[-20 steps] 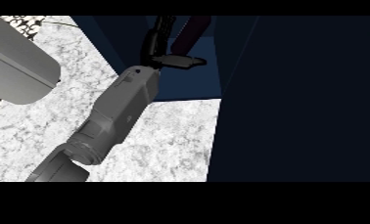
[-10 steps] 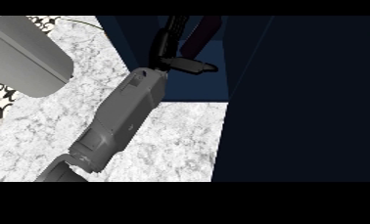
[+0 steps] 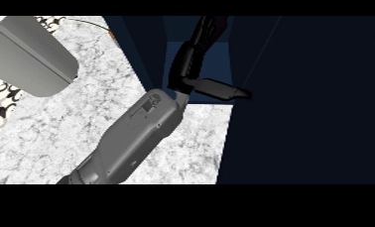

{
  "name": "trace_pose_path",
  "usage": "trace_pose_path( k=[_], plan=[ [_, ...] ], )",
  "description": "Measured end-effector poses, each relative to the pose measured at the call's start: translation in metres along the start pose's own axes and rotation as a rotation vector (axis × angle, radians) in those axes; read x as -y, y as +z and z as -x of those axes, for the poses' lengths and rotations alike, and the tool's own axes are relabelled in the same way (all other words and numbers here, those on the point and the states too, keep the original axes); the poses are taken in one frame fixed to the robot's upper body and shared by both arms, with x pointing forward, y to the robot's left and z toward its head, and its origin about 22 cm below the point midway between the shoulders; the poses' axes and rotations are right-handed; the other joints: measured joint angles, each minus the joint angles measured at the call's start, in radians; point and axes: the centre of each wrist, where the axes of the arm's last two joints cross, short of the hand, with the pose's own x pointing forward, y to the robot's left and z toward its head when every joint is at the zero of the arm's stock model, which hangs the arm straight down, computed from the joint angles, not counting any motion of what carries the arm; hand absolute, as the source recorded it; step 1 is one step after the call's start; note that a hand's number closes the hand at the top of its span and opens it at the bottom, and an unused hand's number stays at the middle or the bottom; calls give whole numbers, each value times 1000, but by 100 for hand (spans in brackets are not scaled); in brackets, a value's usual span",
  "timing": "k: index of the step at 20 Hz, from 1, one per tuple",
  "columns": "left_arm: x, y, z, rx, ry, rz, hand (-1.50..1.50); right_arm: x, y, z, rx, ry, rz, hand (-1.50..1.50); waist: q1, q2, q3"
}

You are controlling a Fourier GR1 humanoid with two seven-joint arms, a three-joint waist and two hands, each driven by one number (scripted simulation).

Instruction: Pick up the wine, place it into the cabinet and close the cabinet

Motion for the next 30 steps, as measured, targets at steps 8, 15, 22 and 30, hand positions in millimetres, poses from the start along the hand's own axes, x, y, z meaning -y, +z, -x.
trace_pose_path(
  k=[8, 15, 22, 30],
  plan=[
    [26, 59, -13, 0, 24, -96, -150, -7, 0, -8, 21, 19, -5, -150, -7, 8, 1],
    [53, 116, -29, 7, 112, -146, 150, -7, 0, -13, 35, 23, 5, -150, -11, 10, 1],
    [42, 172, -54, -2, 186, -97, 150, -9, 1, -9, 26, 25, 13, -150, -11, 11, 0],
    [0, 214, -71, -1, 194, -30, 150, -19, -1, -8, 8, 62, -123, 150, -9, 11, 0]
  ],
)
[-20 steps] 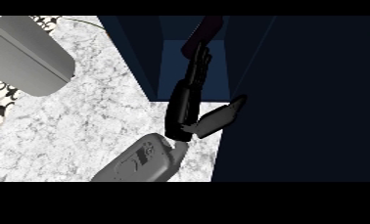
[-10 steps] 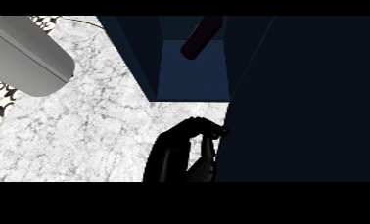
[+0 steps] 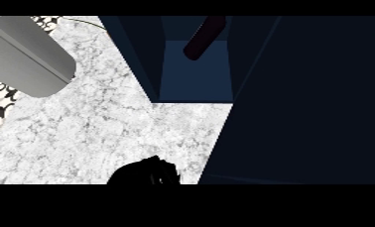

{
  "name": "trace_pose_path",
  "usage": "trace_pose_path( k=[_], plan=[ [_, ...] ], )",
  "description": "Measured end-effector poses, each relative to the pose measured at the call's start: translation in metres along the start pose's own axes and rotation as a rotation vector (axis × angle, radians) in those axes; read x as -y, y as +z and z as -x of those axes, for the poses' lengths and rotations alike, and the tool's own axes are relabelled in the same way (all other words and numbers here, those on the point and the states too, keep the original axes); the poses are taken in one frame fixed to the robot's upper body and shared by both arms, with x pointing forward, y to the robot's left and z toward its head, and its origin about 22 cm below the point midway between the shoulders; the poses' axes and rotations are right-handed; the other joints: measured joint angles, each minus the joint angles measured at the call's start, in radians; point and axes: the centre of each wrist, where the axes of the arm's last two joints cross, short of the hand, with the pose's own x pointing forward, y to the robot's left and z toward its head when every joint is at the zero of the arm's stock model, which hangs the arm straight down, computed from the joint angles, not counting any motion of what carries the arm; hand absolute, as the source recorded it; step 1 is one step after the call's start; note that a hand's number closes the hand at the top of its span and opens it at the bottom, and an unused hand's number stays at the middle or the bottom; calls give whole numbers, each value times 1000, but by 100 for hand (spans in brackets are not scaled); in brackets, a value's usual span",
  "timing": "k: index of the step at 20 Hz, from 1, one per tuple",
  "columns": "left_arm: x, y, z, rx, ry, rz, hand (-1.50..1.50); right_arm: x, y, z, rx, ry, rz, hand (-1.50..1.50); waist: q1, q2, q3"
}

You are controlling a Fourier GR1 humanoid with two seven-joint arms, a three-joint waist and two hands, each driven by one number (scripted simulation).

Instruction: Pick up the wine, place it into the cabinet and close the cabinet

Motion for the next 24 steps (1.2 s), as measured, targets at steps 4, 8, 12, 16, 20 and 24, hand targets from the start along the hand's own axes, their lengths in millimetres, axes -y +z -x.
trace_pose_path(
  k=[4, 8, 12, 16, 20, 24],
  plan=[
    [-26, 15, -18, 0, 1, 21, 150, -16, -3, 2, -3, -36, -105, 150, 8, 0, -1],
    [-51, 23, -37, 21, 8, 22, 150, -33, -4, 7, -32, -96, -204, 150, 12, 3, 1],
    [-77, 34, -54, 48, -3, 4, 150, -55, -7, 6, -56, -131, -282, 150, 13, 4, 3],
    [-106, 42, -74, 62, -23, -10, 150, -83, -15, 3, -44, -123, -378, 150, 22, -2, -2],
    [-136, 50, -92, 73, -36, -13, 150, -111, -32, 5, -48, -93, -424, 150, 29, -3, -3],
    [-160, 52, -111, 68, -29, 12, 150, -139, -58, 9, -34, -50, -397, 150, 36, -2, -3]
  ],
)
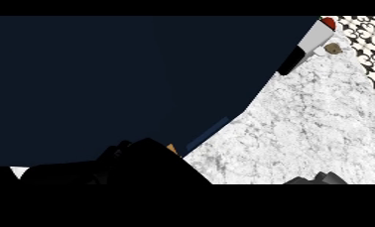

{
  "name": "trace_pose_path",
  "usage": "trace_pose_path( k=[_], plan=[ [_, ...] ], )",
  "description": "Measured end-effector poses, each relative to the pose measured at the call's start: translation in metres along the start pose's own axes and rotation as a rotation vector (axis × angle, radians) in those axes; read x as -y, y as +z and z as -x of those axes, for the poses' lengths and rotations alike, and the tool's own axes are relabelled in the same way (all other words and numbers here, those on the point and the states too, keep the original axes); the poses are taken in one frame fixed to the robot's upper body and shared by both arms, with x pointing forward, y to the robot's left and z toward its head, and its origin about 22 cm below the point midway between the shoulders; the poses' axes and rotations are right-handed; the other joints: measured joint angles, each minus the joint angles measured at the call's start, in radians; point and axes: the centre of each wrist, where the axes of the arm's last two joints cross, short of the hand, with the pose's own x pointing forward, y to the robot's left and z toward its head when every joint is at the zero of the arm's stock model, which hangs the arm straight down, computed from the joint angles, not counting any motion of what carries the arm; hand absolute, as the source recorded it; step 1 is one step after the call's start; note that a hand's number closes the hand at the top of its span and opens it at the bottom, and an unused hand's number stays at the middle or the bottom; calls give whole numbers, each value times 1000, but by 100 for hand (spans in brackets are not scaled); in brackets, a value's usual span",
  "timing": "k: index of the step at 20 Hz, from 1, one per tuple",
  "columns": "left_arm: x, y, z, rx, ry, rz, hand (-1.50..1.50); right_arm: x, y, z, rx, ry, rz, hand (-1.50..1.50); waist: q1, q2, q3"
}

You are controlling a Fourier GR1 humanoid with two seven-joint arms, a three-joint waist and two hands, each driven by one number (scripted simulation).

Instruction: Pick up the wine, place it into the cabinet and close the cabinet

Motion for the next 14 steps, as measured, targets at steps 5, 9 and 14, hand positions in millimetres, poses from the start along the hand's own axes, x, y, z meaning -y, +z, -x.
trace_pose_path(
  k=[5, 9, 14],
  plan=[
    [-22, -1, -13, -13, 14, 26, 150, -6, -50, 6, -8, 49, 83, 150, 5, 4, 0],
    [-32, -1, -20, -6, 20, 36, 150, 3, -89, 19, -31, 61, 162, 150, 14, 9, 0],
    [-41, -2, -33, 2, 14, 48, 150, 27, -130, 36, -86, 69, 233, 150, 20, 13, 1]
  ],
)
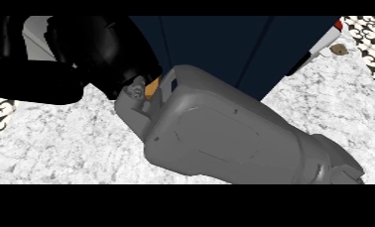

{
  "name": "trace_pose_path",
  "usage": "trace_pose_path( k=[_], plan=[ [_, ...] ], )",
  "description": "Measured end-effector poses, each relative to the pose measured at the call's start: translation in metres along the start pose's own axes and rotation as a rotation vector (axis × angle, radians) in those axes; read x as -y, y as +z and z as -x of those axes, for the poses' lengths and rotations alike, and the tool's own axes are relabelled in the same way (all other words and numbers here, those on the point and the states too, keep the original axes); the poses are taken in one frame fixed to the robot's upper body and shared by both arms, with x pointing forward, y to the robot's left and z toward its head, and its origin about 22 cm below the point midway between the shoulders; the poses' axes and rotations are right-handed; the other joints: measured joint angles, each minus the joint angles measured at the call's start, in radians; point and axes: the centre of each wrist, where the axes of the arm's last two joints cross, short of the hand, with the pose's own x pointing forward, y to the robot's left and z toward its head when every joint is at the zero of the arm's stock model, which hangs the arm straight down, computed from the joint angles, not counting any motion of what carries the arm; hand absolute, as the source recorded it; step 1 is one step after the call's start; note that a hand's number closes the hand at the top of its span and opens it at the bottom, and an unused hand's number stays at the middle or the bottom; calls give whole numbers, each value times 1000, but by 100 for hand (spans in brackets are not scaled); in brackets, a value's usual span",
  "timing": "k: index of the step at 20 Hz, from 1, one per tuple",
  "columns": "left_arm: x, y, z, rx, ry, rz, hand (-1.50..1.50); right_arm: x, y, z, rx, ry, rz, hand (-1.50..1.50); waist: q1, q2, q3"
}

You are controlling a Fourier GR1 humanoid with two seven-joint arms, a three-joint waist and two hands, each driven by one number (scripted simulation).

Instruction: Pick up the wine, place it into the cabinet and close the cabinet

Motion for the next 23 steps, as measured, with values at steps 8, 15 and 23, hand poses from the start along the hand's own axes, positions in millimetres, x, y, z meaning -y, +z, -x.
trace_pose_path(
  k=[8, 15, 23],
  plan=[
    [-9, -3, -16, 9, -21, -3, 150, 22, -35, 36, -10, 28, 52, 150, -2, -25, 0],
    [-9, -8, -21, 22, -24, -10, 150, 27, -37, 56, 61, 60, 24, 150, 4, -46, -9],
    [-7, -11, -22, 26, -27, -11, 150, 33, -35, 69, 147, 119, -1, 150, 8, -53, -23]
  ],
)
